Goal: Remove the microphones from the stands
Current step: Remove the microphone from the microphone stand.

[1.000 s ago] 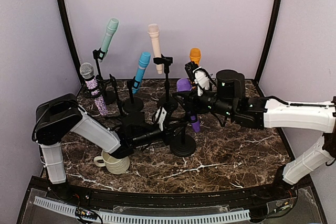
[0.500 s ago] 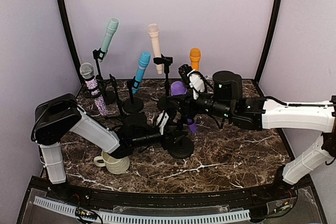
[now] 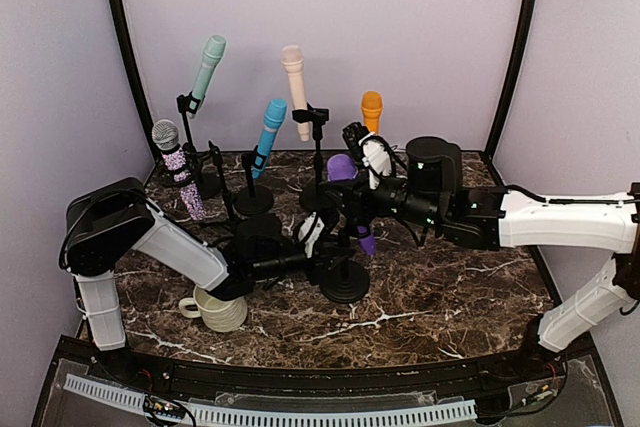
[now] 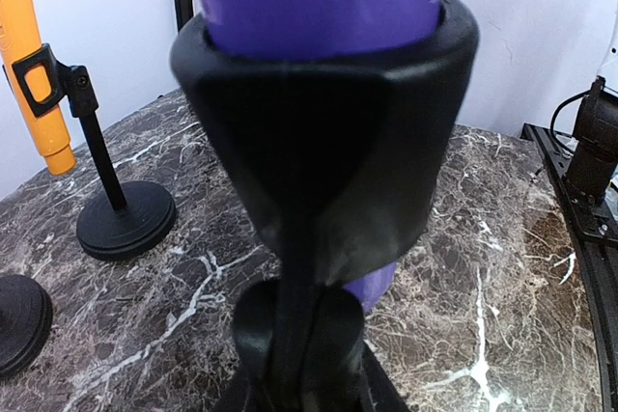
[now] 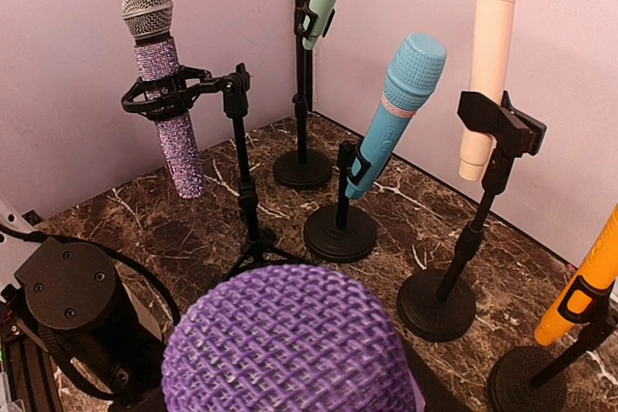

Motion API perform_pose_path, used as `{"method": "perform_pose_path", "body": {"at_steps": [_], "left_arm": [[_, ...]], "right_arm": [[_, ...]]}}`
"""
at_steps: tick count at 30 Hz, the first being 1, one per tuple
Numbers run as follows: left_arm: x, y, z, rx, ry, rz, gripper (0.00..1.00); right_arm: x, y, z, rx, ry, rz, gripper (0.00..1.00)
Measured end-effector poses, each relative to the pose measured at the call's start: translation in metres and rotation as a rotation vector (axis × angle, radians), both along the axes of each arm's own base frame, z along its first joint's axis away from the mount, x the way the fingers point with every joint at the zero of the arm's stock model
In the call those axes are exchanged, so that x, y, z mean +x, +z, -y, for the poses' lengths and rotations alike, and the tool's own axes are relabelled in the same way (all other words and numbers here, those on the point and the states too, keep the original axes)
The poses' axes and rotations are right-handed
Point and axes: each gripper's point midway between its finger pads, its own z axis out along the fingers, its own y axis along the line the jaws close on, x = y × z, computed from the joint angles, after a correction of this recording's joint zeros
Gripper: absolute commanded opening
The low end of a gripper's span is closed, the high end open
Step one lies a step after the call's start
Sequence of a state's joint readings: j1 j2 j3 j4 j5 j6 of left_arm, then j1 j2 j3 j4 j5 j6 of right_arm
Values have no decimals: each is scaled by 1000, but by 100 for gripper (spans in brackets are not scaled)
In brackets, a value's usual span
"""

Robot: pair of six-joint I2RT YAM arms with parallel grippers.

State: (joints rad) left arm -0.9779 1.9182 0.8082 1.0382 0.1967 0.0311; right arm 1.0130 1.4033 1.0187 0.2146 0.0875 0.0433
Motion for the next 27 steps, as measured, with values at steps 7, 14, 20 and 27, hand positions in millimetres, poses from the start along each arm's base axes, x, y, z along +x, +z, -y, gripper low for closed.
{"method": "perform_pose_path", "body": {"at_steps": [7, 14, 20, 27], "left_arm": [[3, 0, 0, 25, 8, 39, 0], [6, -1, 2, 29, 11, 62, 0], [7, -1, 2, 27, 17, 71, 0], [8, -1, 3, 26, 19, 76, 0]], "right_arm": [[4, 1, 5, 33, -43, -6, 28], [11, 2, 16, 83, -125, -23, 28], [18, 2, 22, 107, -193, -46, 28], [24, 2, 30, 117, -263, -61, 28]]}}
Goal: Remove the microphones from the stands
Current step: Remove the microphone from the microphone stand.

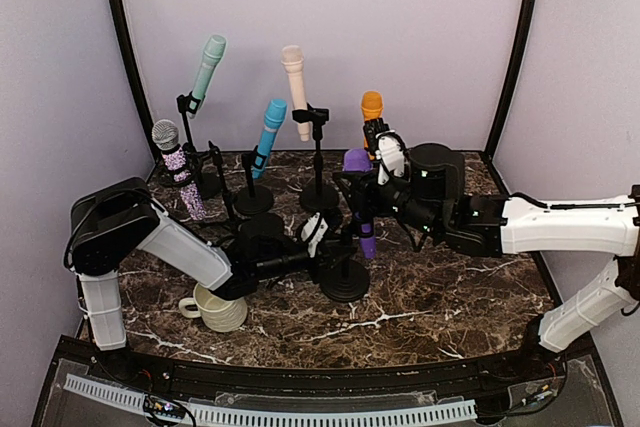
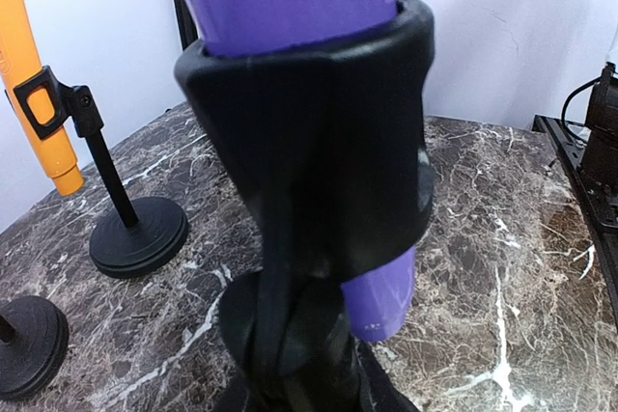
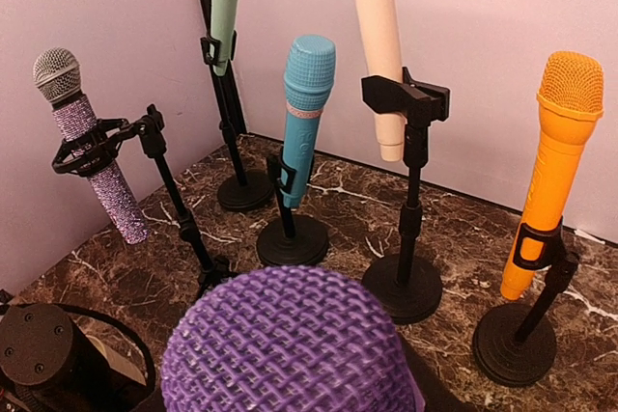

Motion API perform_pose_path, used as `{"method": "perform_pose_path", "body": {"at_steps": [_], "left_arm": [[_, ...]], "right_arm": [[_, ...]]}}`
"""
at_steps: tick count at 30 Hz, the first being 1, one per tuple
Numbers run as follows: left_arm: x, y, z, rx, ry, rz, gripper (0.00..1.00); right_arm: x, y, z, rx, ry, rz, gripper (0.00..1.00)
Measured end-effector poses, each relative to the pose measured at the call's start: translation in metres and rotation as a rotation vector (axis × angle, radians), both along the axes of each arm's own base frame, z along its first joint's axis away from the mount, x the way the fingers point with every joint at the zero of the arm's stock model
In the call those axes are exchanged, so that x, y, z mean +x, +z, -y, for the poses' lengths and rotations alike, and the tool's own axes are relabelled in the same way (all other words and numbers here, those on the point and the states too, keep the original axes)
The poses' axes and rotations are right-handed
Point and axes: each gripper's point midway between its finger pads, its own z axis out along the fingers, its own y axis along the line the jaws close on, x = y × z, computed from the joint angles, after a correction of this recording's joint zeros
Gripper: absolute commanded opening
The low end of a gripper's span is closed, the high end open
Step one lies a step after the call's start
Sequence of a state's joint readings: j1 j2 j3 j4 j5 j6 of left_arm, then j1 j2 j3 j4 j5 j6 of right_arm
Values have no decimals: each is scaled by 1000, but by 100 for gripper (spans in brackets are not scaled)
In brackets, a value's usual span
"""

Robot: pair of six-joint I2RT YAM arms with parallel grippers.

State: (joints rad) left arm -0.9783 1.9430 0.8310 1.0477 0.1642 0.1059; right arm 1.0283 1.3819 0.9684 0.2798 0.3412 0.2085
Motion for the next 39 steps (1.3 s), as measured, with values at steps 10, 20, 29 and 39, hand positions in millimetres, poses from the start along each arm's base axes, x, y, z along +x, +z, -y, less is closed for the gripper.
{"method": "perform_pose_path", "body": {"at_steps": [10, 20, 29, 39], "left_arm": [[1, 1, 1, -5, 1, 4, 0], [1, 2, 2, -10, 1, 6, 0], [2, 3, 3, -15, 2, 4, 0], [3, 4, 3, -17, 7, 5, 0]], "right_arm": [[5, 1, 7, 8, -64, -28, 28], [10, 1, 13, 22, -102, -60, 28], [15, 1, 17, 35, -122, -79, 28], [16, 2, 22, 41, -132, -92, 28]]}}
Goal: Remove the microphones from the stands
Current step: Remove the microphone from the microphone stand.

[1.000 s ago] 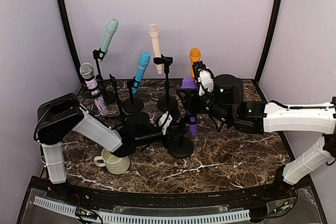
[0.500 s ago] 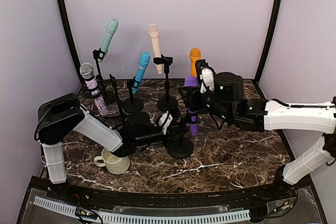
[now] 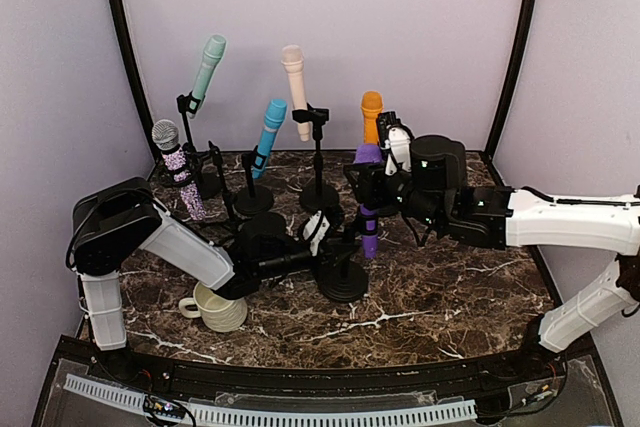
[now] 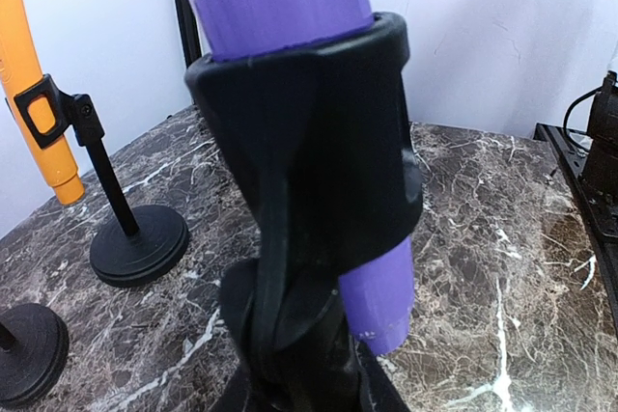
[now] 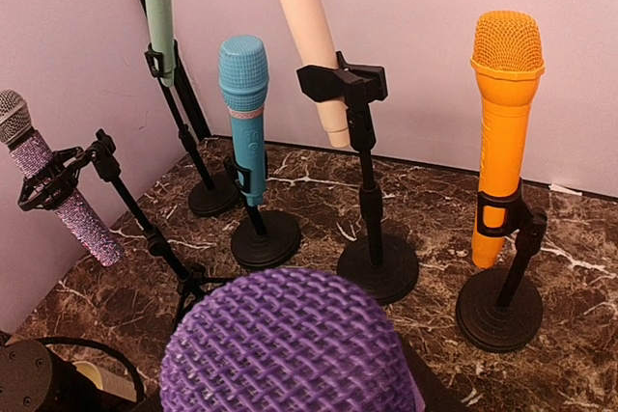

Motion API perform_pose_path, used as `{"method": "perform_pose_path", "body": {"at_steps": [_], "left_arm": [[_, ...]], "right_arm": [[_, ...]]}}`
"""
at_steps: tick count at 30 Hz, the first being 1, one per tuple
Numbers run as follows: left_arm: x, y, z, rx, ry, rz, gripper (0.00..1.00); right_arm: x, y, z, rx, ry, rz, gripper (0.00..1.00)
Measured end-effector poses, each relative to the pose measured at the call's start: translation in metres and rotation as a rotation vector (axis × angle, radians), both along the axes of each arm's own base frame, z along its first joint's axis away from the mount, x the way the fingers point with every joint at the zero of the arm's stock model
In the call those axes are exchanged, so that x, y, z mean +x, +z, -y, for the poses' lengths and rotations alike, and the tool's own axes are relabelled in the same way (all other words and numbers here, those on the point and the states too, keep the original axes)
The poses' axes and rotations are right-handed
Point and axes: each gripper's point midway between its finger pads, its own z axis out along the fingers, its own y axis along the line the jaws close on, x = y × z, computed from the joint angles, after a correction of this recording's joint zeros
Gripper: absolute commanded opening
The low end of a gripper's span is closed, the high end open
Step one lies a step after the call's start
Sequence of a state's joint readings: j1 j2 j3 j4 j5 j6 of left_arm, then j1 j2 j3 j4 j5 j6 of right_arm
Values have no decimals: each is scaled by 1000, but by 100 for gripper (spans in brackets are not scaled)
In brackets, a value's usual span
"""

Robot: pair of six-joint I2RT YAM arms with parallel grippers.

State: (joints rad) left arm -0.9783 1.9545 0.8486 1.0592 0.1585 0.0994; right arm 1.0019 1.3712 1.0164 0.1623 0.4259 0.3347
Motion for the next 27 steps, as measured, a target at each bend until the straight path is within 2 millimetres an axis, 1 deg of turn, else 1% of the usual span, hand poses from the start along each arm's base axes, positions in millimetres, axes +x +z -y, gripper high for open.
{"method": "perform_pose_path", "body": {"at_steps": [6, 11, 23, 27], "left_arm": [[1, 0, 0, -1, 2, 1, 0], [1, 0, 0, 1, 2, 3, 0], [-1, -3, 0, 19, -7, 12, 0], [-1, -4, 0, 21, -9, 12, 0]], "right_arm": [[0, 1, 1, -4, -1, -2, 28], [-2, 1, -3, -24, 37, 13, 29], [-16, 2, -21, -83, 262, 64, 29], [-18, 2, -24, -78, 330, 63, 29]]}}
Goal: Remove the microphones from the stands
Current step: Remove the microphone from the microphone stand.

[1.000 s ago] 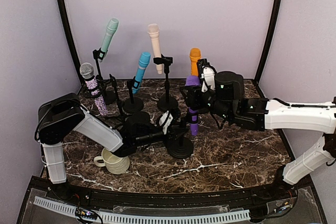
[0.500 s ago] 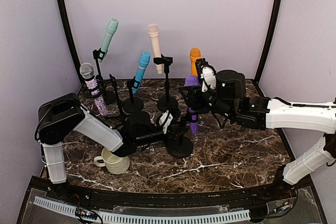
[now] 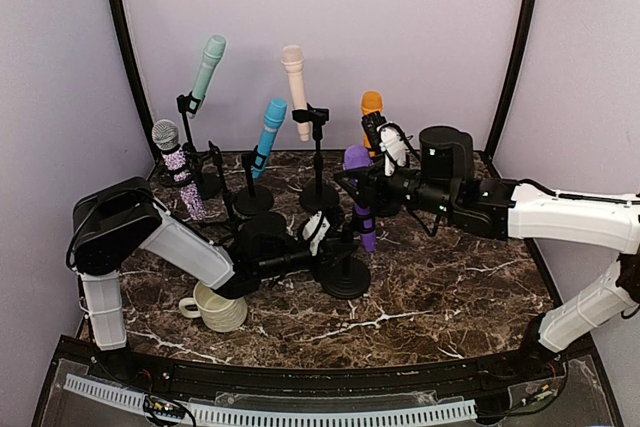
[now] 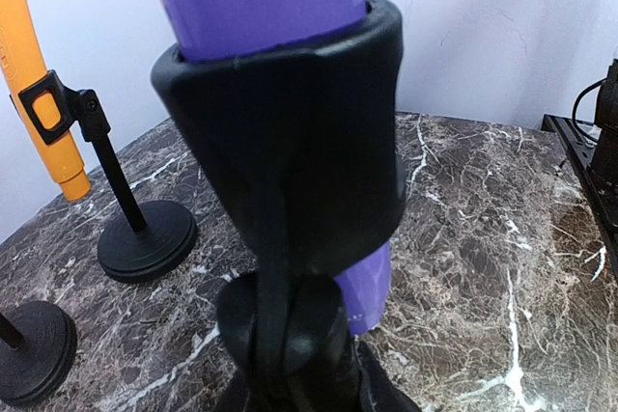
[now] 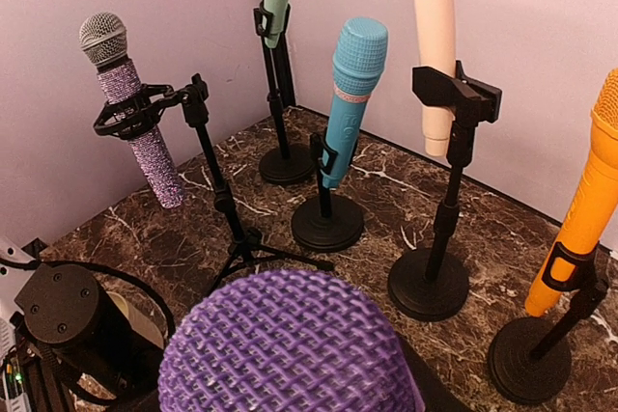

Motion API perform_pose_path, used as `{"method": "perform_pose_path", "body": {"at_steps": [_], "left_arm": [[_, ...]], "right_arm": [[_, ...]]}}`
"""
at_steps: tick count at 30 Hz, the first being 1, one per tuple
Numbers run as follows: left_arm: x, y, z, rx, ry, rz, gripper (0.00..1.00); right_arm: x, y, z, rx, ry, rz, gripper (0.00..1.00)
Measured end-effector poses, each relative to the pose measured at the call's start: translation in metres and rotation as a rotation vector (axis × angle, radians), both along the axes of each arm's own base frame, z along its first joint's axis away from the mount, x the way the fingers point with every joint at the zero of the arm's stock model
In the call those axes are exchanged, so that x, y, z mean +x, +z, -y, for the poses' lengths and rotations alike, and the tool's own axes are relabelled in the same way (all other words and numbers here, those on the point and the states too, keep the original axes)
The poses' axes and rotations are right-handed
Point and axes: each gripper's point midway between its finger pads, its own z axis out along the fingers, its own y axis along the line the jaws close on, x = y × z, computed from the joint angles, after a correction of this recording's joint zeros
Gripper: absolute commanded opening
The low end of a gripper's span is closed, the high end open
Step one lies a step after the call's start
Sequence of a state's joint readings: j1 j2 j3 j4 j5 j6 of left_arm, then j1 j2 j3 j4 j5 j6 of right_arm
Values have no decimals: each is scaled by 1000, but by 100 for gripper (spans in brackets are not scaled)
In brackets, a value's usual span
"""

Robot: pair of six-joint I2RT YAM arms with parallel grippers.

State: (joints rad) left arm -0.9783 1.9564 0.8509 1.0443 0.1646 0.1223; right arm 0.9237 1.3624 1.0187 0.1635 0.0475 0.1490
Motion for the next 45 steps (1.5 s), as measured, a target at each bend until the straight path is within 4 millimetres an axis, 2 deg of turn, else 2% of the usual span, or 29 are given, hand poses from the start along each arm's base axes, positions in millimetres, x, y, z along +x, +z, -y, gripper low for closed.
{"method": "perform_pose_path", "body": {"at_steps": [11, 22, 45], "left_arm": [[-1, -1, 5, 6, -22, -1, 0], [-3, 0, 8, 8, -43, -2, 0], [3, 3, 15, 5, -40, -11, 0]], "right_arm": [[-7, 2, 2, 9, 109, -24, 29], [-9, 3, 4, 15, 137, -37, 30], [22, 4, 34, 40, -205, -112, 29]]}}
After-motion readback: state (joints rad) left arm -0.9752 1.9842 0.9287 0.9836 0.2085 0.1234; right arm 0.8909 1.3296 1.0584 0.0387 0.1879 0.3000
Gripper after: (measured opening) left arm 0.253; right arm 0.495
